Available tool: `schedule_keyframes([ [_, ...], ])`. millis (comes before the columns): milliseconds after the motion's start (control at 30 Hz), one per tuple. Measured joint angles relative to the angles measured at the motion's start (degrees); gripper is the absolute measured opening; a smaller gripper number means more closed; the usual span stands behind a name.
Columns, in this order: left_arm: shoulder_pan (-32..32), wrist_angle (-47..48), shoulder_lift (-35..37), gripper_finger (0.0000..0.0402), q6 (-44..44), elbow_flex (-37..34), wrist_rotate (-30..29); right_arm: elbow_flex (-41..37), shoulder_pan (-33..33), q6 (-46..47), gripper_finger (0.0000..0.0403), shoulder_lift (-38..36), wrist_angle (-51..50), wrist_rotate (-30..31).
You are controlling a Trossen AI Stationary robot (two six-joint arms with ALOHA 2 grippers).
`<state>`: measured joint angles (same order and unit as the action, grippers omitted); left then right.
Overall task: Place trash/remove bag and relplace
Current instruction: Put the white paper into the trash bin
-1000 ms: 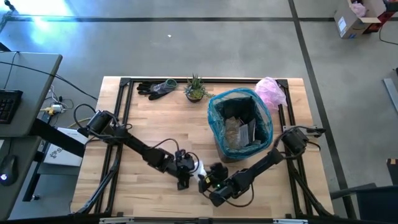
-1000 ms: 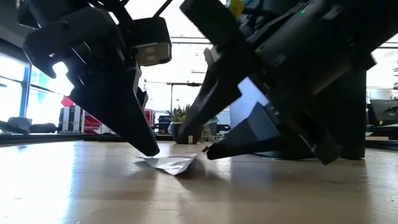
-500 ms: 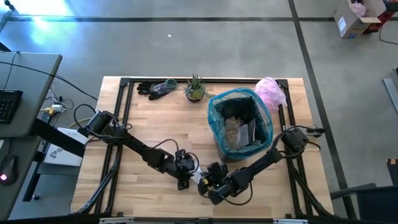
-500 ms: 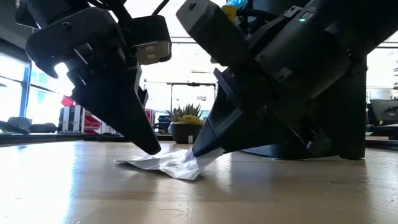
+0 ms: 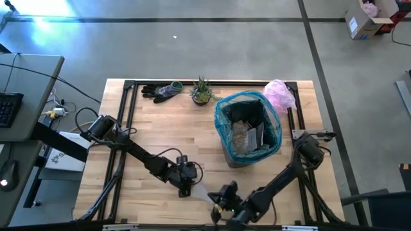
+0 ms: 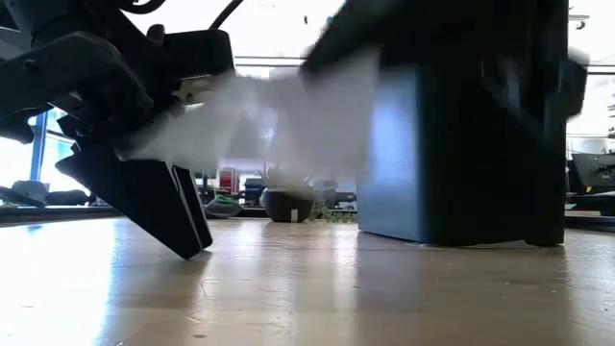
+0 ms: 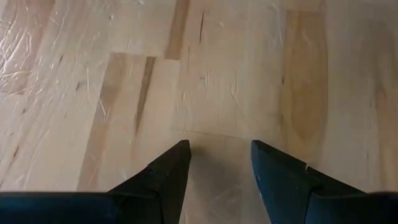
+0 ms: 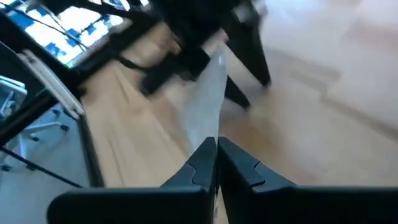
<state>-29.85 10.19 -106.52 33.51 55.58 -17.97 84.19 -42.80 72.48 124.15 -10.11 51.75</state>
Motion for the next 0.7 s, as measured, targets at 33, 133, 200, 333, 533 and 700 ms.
schedule_keyframes([
  [33,0.0,0.2,0.0,0.0158,0.2,0.0,-0.2,1.0,-0.4,-1.3,0.0,-0.4,-1.1,1.2],
  [133,-0.1,0.3,0.0,0.0159,0.6,0.0,-0.7,4.4,-1.2,-5.0,0.0,-1.9,-6.3,5.4],
  [200,-0.1,0.4,0.0,0.0159,0.9,0.0,-1.4,6.9,-1.5,-7.1,0.0,-3.1,-11.0,7.9],
  [333,-0.3,0.5,0.0,0.0158,1.9,0.0,-2.5,13.3,-1.7,-11.3,0.0,-4.8,-21.8,11.4],
  [533,-0.4,0.3,0.0,0.0158,2.5,-0.1,-2.9,23.4,-1.4,-12.6,0.0,-4.8,-39.3,14.4],
  [700,-0.6,-0.8,0.0,0.0159,2.9,-0.2,-2.7,28.4,-0.7,-9.7,0.0,-4.8,-49.8,7.1],
])
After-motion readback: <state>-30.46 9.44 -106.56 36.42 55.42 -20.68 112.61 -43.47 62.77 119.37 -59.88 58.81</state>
